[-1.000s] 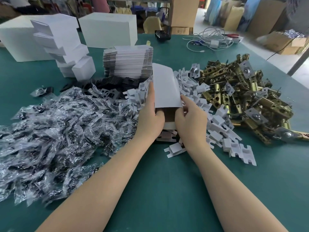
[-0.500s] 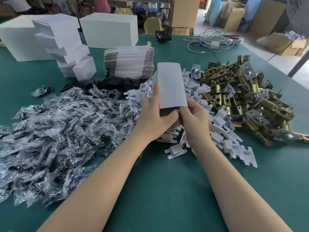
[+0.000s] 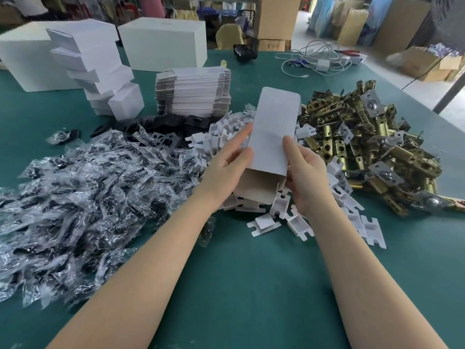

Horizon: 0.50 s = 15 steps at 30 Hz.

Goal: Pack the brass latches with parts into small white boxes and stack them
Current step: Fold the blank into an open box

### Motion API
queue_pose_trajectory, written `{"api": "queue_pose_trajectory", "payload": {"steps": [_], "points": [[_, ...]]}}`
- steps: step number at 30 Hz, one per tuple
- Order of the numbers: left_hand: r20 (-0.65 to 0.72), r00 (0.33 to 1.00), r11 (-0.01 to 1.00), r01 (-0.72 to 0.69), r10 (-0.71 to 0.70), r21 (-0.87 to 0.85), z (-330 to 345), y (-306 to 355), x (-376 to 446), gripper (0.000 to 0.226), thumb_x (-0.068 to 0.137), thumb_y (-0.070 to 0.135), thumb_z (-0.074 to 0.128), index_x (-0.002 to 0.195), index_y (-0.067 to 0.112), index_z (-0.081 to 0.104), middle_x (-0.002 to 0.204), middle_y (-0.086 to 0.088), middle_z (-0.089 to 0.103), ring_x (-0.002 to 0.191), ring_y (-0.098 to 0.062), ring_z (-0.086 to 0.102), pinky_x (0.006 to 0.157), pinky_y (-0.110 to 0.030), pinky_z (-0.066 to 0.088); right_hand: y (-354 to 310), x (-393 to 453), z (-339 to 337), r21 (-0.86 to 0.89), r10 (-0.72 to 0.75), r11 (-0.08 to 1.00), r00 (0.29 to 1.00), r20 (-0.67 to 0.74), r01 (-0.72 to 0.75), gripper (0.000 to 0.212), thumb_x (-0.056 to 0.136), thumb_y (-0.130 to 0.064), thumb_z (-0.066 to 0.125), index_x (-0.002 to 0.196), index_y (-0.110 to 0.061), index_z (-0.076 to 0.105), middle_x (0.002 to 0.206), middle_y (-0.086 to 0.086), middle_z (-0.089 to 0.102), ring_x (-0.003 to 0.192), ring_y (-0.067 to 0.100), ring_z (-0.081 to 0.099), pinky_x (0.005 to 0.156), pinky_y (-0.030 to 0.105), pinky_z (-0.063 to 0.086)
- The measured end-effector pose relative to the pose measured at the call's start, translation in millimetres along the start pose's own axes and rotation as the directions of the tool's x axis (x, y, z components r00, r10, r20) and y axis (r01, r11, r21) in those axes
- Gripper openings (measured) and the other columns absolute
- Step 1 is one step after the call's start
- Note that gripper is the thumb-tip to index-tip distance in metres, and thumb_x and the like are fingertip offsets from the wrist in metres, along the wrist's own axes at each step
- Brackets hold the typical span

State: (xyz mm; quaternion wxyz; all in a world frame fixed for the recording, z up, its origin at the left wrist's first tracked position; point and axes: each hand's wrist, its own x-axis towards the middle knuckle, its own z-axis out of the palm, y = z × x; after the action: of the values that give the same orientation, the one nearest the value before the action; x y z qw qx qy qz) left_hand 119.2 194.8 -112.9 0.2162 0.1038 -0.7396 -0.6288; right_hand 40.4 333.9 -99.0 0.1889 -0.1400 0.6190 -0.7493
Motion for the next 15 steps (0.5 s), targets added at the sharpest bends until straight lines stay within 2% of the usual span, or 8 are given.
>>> {"api": "queue_pose_trajectory", "payload": {"steps": [2,3,4,6,8,10,12,15], "points": [[0.013,0.999,0.999,0.039,-0.039,-0.036,0.9,-1.8,0.1,0.059,0.092,0.037,0.054,0.149,0.040,0.039,0.072,0.029,0.059,0.073,0.009,0.057,0.077,-0.012,0.044,-0.2,-0.6,-1.1,-0.009,-0.027,1.000,1.000,-0.007,0.027,0.025,0.097,-0.038,0.060,0.089,-0.020,0.076,0.076,-0.004,0.072,0.059,0.009,0.062,0.049,0.019,0.047],[0.013,0.998,0.995,0.066,-0.066,-0.074,1.0,-1.7,0.5,0.064,0.088,0.039,0.056,0.149,0.037,0.040,0.075,0.027,0.061,0.073,0.006,0.058,0.073,-0.015,0.044,-0.6,-1.0,-1.5,0.000,-0.034,0.999,0.999,-0.004,0.034,0.024,0.097,-0.036,0.060,0.090,-0.019,0.076,0.078,-0.004,0.073,0.062,0.009,0.065,0.050,0.019,0.048],[0.013,0.996,0.989,0.087,-0.086,-0.121,1.0,-0.9,1.0,0.064,0.085,0.039,0.058,0.147,0.035,0.044,0.079,0.022,0.063,0.071,0.001,0.058,0.068,-0.016,0.043,-1.1,-1.1,-1.6,0.007,-0.037,0.999,0.999,-0.004,0.037,0.022,0.097,-0.034,0.060,0.094,-0.019,0.075,0.081,-0.003,0.074,0.065,0.009,0.067,0.052,0.020,0.050],[0.017,0.995,0.975,0.097,-0.096,-0.201,0.0,-0.7,2.7,0.047,0.084,0.035,0.061,0.131,0.040,0.059,0.091,0.002,0.062,0.076,-0.018,0.051,0.063,-0.023,0.045,-1.4,-0.9,-2.0,0.006,-0.038,0.999,0.999,-0.004,0.038,0.020,0.098,-0.032,0.059,0.098,-0.019,0.074,0.083,-0.002,0.075,0.069,0.011,0.069,0.054,0.022,0.053],[0.015,0.994,0.960,0.106,-0.106,-0.261,-2.2,-1.2,4.0,0.034,0.083,0.029,0.063,0.112,0.045,0.068,0.099,-0.011,0.057,0.086,-0.026,0.050,0.082,-0.042,0.054,-1.0,-1.1,-1.7,-0.005,-0.044,0.999,0.999,0.007,0.045,0.021,0.099,-0.031,0.058,0.093,-0.019,0.074,0.080,-0.002,0.074,0.067,0.013,0.068,0.052,0.024,0.053],[0.004,0.992,0.950,0.121,-0.125,-0.288,-2.9,-0.9,4.1,0.035,0.080,0.025,0.067,0.110,0.042,0.069,0.099,-0.012,0.065,0.095,-0.028,0.062,0.097,-0.048,0.052,-0.9,-0.8,-1.4,-0.032,-0.048,0.998,0.999,0.000,0.048,0.025,0.099,-0.030,0.057,0.085,-0.019,0.073,0.075,0.000,0.070,0.063,0.016,0.064,0.048,0.028,0.050],[-0.022,0.991,0.950,0.123,-0.135,-0.288,-2.9,-1.4,4.0,0.041,0.077,0.020,0.071,0.113,0.038,0.067,0.101,0.000,0.075,0.105,-0.022,0.069,0.097,-0.044,0.053,-1.6,-0.3,-0.5,-0.043,-0.040,0.998,0.999,-0.023,0.039,0.030,0.100,-0.029,0.055,0.077,-0.020,0.073,0.075,-0.001,0.070,0.067,0.018,0.063,0.055,0.031,0.050],[-0.038,0.992,0.952,0.106,-0.122,-0.286,-1.8,-3.4,3.5,0.044,0.082,0.003,0.074,0.113,0.034,0.066,0.105,0.002,0.077,0.105,-0.019,0.070,0.094,-0.044,0.056,-1.5,0.3,1.5,0.003,-0.020,1.000,1.000,-0.019,0.020,0.034,0.101,-0.025,0.053,0.074,-0.021,0.073,0.079,-0.003,0.072,0.075,0.016,0.065,0.071,0.036,0.051]]}}
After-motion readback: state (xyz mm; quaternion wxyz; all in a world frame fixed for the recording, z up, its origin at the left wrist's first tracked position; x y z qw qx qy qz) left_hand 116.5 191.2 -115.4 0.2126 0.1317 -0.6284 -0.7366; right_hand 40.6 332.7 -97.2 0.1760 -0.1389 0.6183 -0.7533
